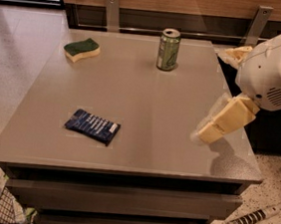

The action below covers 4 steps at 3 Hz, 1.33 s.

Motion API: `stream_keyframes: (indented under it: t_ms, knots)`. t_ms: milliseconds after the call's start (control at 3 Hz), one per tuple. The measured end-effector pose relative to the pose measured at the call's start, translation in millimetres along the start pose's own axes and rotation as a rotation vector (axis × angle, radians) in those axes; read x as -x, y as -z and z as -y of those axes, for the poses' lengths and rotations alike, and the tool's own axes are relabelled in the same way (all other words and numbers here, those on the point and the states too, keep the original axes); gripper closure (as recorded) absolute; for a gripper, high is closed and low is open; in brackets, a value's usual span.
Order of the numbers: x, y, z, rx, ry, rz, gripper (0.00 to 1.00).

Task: Move rxbar blueberry near sponge

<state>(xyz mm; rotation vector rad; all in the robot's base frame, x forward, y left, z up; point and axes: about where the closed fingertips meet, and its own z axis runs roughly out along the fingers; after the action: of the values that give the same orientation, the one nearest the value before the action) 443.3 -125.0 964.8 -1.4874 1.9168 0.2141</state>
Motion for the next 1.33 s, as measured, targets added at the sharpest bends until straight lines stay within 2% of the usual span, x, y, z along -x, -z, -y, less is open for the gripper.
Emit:
stream_keyframes:
  t_ms: [333, 667, 1000, 1333]
  knots:
    - [14, -23, -5, -0.031, -0.014, 0.162, 0.00]
    - [36, -34, -9, -0.031, -0.044, 0.305, 0.00]
    - [54, -33, -8, -0.009, -0.052, 0.364, 0.00]
    - [54, -33, -8, -0.009, -0.051, 0.364, 0.00]
